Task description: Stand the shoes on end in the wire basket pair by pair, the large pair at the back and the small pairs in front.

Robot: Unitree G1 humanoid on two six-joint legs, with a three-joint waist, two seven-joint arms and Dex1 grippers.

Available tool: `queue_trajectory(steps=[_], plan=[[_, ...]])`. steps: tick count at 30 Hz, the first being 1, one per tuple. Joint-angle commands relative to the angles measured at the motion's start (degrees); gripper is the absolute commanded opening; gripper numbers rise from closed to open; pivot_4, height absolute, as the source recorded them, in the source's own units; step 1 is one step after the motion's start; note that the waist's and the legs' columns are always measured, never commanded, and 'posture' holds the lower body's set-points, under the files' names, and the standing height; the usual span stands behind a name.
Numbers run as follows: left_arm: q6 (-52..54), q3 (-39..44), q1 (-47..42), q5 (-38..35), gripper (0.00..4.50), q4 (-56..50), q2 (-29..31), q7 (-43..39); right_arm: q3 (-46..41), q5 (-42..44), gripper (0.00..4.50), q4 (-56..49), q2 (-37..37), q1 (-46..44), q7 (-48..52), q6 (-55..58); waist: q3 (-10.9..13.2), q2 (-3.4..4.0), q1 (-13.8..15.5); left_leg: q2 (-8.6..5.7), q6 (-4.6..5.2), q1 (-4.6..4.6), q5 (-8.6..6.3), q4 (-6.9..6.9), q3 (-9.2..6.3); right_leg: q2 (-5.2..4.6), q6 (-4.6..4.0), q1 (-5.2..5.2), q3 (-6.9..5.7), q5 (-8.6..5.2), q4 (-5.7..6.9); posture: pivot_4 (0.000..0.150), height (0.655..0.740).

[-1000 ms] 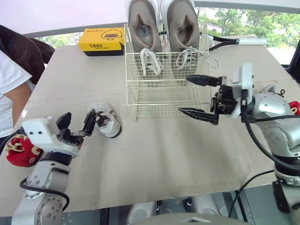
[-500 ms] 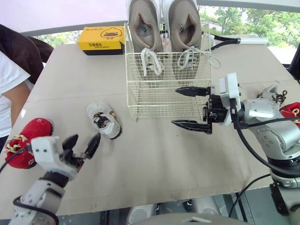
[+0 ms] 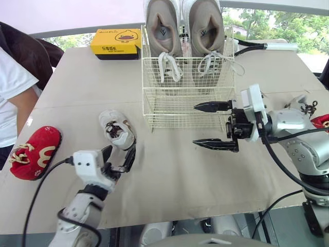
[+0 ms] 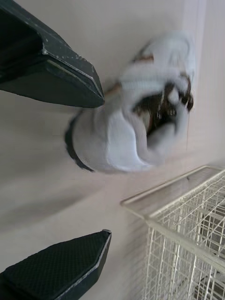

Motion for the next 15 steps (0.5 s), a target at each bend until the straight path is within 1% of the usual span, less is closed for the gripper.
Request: queue_trajectory(steps=[1,2,5,8,12,15], plan=[[-2.6,-1.4,-2.5,5.8,4.5,3.6,-2.4,4.6,-2.8,1.0,4.45,-2.6,-1.6,-0.2,0.2,0.1,0.0,0.01,0.1,0.0,0.01,0.0,0.0,0.0,0.0,0.0,0.0,0.0,-0.01,0.0,0.0,0.15,0.74],[-3.8,-2.1,-3.6,7.6,4.5,5.1,-2.8,5.2,-3.0,1.1,4.45,-2.8,-2.0,-0.3,0.1,0.4,0.0,-0.01,0.0,0.0,0.01,-0.01,0.01,0.0,-0.01,0.0,0.01,0.0,-0.02,0.01,0.0,0.15,0.74],[-6.8,-3.3,-7.2,11.1,3.7,11.2,-5.3,7.4,-3.5,1.4,4.5,-3.3,-3.2,-0.5,-0.3,1.4,0.0,-0.01,0.2,0.0,0.02,-0.01,0.01,0.0,-0.01,0.0,0.01,0.0,-0.03,0.01,0.0,0.15,0.74],[-11.2,-4.4,-9.5,12.5,2.23,15.1,-6.9,6.8,-3.9,1.7,4.5,-3.6,-3.8,-0.6,-0.8,2.3,0.0,-0.02,0.3,0.0,0.01,-0.02,0.01,0.01,-0.03,-0.01,0.01,0.0,-0.06,0.02,0.0,0.15,0.74],[-15.4,-3.1,-11.4,13.3,1.55,17.2,-7.9,7.0,-4.0,1.7,4.5,-3.6,-4.1,-0.4,-1.0,2.5,0.0,-0.01,1.0,0.01,0.01,-0.02,0.01,0.04,-0.05,-0.02,-0.01,0.01,-0.09,0.03,0.02,0.15,0.74],[-17.9,-1.4,-11.7,13.4,1.29,16.5,-7.5,7.0,-3.8,1.1,4.5,-3.2,-3.8,-0.4,-1.1,1.8,0.0,-0.02,1.3,0.02,0.02,-0.03,0.01,0.05,-0.05,-0.01,-0.02,0.01,-0.1,0.04,0.02,0.15,0.74]])
